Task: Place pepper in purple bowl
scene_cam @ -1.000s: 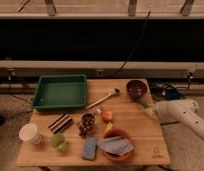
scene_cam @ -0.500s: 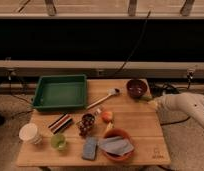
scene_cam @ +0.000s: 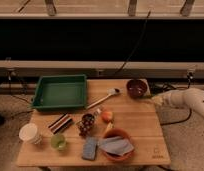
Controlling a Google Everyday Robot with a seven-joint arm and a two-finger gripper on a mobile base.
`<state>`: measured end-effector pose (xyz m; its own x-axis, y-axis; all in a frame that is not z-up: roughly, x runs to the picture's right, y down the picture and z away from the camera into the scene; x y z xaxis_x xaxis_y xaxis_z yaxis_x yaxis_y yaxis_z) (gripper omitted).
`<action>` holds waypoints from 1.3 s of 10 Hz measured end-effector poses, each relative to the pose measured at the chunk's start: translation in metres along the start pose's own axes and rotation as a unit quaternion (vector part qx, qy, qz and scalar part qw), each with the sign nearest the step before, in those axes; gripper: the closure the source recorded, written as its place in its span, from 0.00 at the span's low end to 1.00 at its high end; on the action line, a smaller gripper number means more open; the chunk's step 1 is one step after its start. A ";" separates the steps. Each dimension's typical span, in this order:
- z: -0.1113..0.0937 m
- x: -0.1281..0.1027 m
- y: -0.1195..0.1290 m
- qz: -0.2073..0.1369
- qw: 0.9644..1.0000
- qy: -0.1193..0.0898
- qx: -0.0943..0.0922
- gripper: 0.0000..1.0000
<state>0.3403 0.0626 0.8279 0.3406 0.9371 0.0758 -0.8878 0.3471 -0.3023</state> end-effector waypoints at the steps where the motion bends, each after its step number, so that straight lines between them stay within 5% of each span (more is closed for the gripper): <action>1: -0.004 0.000 -0.008 -0.001 1.000 -0.001 0.006 1.00; 8: -0.018 -0.010 -0.058 -0.010 0.998 -0.003 0.067 1.00; 13: -0.024 -0.036 -0.078 -0.021 0.995 -0.024 0.095 1.00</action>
<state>0.4044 0.0012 0.8264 0.3675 0.9206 0.1322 -0.9170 0.3823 -0.1135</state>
